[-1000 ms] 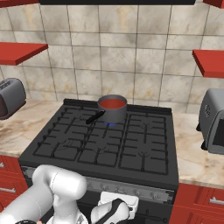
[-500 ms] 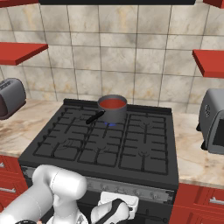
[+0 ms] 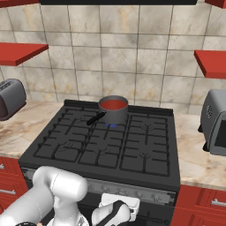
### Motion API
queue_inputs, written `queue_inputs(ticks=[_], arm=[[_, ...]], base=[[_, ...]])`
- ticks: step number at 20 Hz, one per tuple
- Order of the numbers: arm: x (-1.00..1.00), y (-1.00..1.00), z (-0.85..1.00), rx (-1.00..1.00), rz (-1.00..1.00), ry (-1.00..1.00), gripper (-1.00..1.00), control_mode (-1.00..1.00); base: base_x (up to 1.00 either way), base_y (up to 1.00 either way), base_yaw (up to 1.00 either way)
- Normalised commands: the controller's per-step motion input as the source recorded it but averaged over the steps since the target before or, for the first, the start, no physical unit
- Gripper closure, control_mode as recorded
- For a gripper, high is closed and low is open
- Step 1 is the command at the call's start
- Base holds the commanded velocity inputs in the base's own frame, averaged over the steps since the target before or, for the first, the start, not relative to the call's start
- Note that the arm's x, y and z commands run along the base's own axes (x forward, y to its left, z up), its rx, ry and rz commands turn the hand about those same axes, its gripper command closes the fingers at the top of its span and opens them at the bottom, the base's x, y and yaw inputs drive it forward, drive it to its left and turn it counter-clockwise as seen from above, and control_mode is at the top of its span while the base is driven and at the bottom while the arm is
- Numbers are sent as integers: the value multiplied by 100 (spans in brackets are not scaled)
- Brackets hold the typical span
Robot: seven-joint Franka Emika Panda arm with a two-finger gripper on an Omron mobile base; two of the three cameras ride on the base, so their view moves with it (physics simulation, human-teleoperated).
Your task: Wait until the marinara sauce is simmered to a deep red color and then turn off the stove.
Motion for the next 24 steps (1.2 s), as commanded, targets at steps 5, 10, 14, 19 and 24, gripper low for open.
queue_inputs(ticks=[5, 10, 14, 19, 24], arm=[[0, 0, 0, 0, 0, 0, 100, -100], [0, 0, 0, 0, 0, 0, 100, -100], [0, 0, 0, 0, 0, 0, 100, -100], [0, 0, 0, 0, 0, 0, 100, -100], [0, 0, 0, 0, 0, 0, 100, -100]], base=[[0, 0, 0], [0, 0, 0], [0, 0, 0], [0, 0, 0], [0, 0, 0]])
